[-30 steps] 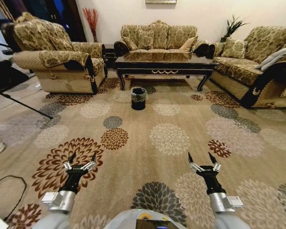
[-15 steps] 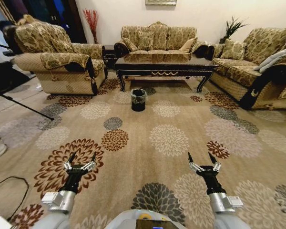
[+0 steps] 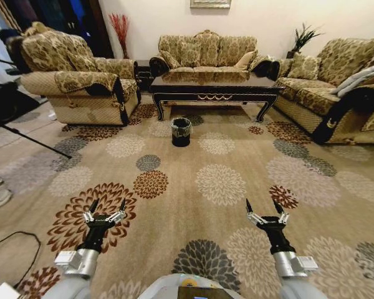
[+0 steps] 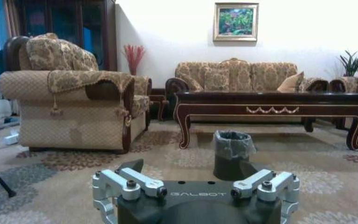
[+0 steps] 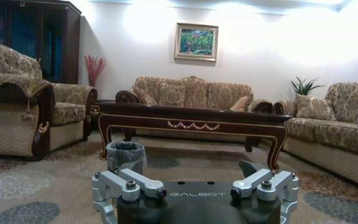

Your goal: Move to the front of the table and pick up the trash from the floor, then place it into the trash bin.

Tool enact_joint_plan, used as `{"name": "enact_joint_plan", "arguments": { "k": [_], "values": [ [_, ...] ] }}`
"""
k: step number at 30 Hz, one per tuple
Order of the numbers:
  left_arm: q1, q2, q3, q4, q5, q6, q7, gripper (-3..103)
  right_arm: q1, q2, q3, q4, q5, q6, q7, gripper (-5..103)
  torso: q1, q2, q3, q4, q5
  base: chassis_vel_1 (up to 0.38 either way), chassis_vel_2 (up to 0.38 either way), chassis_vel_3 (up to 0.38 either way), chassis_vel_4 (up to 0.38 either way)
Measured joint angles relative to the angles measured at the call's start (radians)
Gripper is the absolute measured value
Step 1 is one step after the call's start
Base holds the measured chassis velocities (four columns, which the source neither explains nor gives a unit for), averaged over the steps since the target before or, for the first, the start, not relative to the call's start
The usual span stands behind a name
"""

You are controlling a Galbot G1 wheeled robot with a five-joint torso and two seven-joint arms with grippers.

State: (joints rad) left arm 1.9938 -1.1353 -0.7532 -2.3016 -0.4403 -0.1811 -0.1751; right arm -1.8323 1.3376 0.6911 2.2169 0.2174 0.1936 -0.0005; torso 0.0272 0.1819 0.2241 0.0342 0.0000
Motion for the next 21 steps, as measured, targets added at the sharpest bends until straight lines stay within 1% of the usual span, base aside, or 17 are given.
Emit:
{"name": "enact_joint_plan", "arguments": {
  "k": [3,5,7,12,14,16,21],
  "values": [
    [0.000,0.000,0.000,0.000,0.000,0.000,0.000,100,0.000,0.000,0.000,0.000,0.000,0.000,0.000,100,0.004,0.017,0.012,0.0000,0.0000,0.000,0.000,0.000,0.000],
    [0.000,0.000,0.000,0.000,0.000,0.000,0.000,100,0.000,0.000,0.000,0.000,0.000,0.000,0.000,100,0.005,0.020,0.014,0.0000,0.0000,0.000,0.000,0.000,0.000],
    [0.000,0.000,0.000,0.000,0.000,0.000,0.000,100,0.000,0.000,0.000,0.000,0.000,0.000,0.000,100,0.008,0.032,0.024,0.0000,0.0000,0.000,0.000,0.000,0.000],
    [0.000,0.000,0.000,0.000,0.000,0.000,0.000,100,0.000,0.000,0.000,0.000,0.000,0.000,0.000,100,0.013,0.048,0.035,0.0000,0.0000,0.000,0.000,0.000,0.000],
    [0.000,0.000,0.000,0.000,0.000,0.000,0.000,100,0.000,0.000,0.000,0.000,0.000,0.000,0.000,100,0.016,0.061,0.044,0.0000,0.0000,0.000,0.000,0.000,0.000],
    [0.000,0.000,0.000,0.000,0.000,0.000,0.000,100,0.000,0.000,0.000,0.000,0.000,0.000,0.000,100,0.017,0.063,0.046,0.0000,0.0000,0.000,0.000,0.000,0.000],
    [0.000,0.000,0.000,0.000,0.000,0.000,0.000,100,0.000,0.000,0.000,0.000,0.000,0.000,0.000,100,0.025,0.088,0.063,0.0000,0.0000,0.000,0.000,0.000,0.000]
  ]
}}
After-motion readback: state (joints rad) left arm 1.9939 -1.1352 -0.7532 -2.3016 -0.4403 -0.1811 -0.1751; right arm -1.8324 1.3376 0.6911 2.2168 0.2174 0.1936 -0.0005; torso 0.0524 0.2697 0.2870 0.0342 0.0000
